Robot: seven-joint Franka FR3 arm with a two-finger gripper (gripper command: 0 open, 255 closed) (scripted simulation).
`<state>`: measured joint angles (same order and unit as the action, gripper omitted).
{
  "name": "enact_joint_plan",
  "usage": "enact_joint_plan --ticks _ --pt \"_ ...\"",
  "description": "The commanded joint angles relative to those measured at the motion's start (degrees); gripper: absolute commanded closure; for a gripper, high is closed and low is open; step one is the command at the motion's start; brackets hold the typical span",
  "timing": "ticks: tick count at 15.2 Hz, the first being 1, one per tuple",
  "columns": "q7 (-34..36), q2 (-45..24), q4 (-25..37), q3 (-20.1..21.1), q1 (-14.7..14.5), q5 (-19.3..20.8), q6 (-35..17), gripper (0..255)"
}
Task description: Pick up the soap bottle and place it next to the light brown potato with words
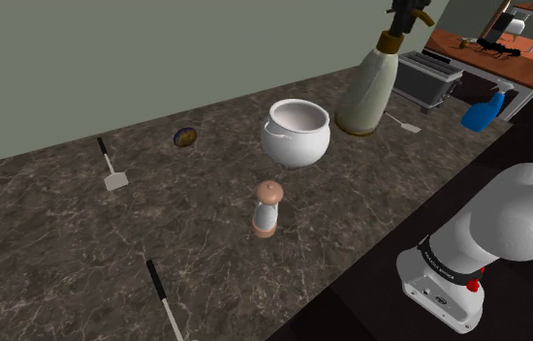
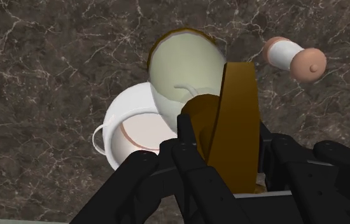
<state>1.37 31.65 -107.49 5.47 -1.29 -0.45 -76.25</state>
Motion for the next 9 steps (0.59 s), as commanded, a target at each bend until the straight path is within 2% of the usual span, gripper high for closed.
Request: enact_joint_plan --ticks 1,9 --pt "1.7 -3.3 0.8 1.4 -0.2 -0.4 -2.6 255" --pt "6.4 -17.0 6.9 5.4 -0.7 0.2 -10.0 255"
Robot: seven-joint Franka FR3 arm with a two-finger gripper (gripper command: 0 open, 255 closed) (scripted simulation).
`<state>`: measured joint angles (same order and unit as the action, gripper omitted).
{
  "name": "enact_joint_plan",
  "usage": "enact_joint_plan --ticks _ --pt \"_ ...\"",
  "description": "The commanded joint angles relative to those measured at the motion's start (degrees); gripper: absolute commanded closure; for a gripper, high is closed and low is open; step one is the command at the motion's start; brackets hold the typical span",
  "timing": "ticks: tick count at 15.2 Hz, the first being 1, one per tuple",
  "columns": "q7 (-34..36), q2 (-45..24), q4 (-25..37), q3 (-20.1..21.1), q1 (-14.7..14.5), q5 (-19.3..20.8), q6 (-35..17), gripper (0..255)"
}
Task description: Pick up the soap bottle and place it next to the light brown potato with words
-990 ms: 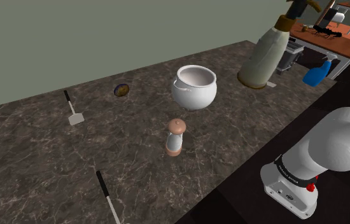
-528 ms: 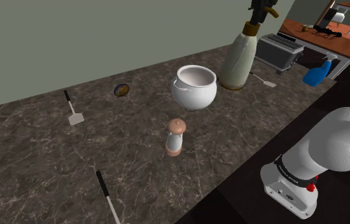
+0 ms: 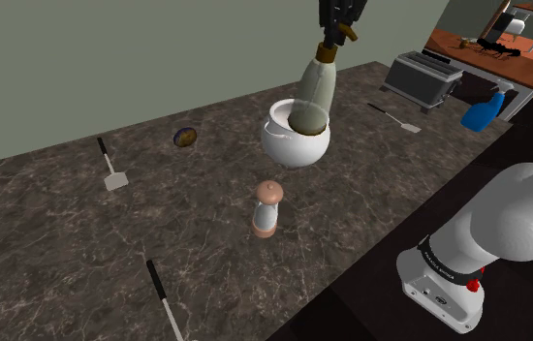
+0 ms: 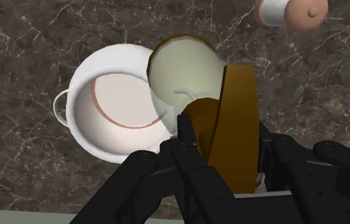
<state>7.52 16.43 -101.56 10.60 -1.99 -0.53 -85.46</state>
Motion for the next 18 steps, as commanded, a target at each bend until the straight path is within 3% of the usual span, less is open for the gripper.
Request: enact_joint_plan --ticks 1,11,18 --pt "0.9 -3.7 2.1 0.7 -0.1 0.5 -1.5 255" --pt "6.9 -24.8 19.1 4.1 -2.6 5.1 -5.0 255" --pt "9.8 -43.7 40.8 4.4 -7.1 9.8 -1.5 255"
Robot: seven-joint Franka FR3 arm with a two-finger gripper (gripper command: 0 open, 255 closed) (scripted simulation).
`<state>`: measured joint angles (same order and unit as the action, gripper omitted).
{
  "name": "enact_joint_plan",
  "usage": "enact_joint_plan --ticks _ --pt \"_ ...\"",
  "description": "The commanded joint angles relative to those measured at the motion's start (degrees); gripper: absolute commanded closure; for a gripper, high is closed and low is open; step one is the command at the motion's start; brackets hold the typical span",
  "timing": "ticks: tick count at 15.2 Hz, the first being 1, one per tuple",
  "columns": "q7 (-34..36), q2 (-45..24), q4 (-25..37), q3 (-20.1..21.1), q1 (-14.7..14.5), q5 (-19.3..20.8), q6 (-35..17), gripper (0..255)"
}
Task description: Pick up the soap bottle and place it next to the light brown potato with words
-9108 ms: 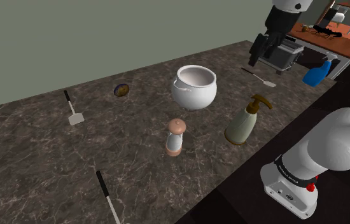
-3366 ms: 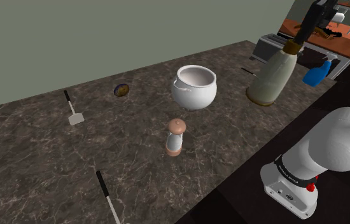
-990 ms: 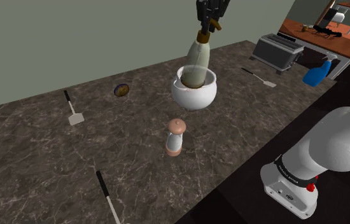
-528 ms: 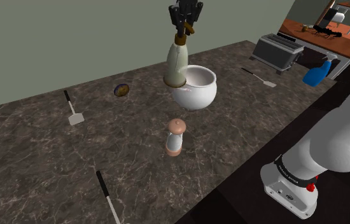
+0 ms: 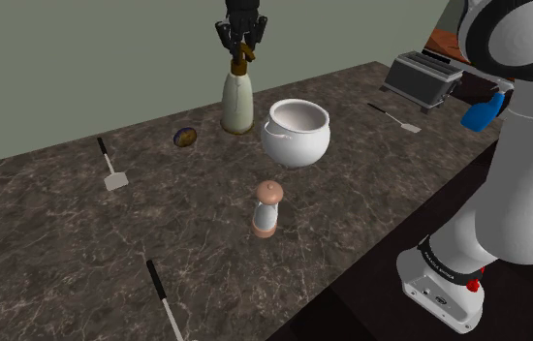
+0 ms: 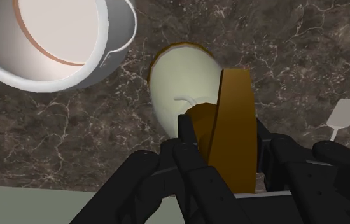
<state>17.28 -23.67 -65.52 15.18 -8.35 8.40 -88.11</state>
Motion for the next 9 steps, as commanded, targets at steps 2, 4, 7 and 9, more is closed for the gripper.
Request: enact_joint_plan --ticks 2,4,7,9 --pt "0.2 -4.3 4.8 -0.3 -0.9 0.9 0.5 255" --pt "0.3 -3.6 2.1 -0.2 -0.6 0.8 -1.5 255" --pt "0.4 -2.8 -1.6 -0.2 -0.2 0.6 -4.3 255" --pt "0.5 -2.4 -3.7 -0.2 0.1 0.5 -6.1 255"
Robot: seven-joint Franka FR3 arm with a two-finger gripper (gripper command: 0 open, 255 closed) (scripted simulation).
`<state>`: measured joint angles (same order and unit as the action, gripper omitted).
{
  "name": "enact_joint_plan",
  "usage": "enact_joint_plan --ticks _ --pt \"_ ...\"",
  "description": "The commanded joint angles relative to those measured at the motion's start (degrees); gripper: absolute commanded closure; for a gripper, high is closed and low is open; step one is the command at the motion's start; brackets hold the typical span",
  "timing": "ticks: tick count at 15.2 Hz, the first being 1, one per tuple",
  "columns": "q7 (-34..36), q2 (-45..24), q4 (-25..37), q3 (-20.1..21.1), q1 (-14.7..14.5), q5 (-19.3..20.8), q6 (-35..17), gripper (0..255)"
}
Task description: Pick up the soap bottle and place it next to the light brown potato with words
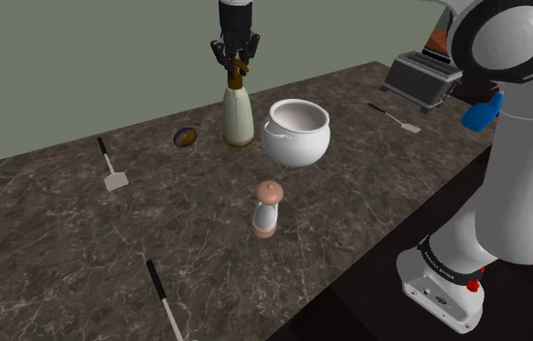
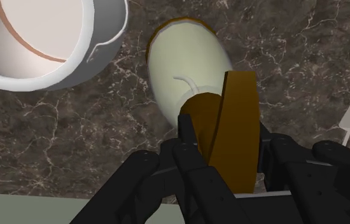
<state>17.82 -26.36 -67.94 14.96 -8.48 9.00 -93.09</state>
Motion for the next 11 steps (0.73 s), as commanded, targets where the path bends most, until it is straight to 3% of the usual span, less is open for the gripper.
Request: enact_joint_plan --ticks 1,11 --pt "0.0 0.5 -2.3 0.0 0.3 -0.1 -1.9 255" --pt "0.5 1.0 -10.9 -0.1 1.0 -0.1 -9.9 255"
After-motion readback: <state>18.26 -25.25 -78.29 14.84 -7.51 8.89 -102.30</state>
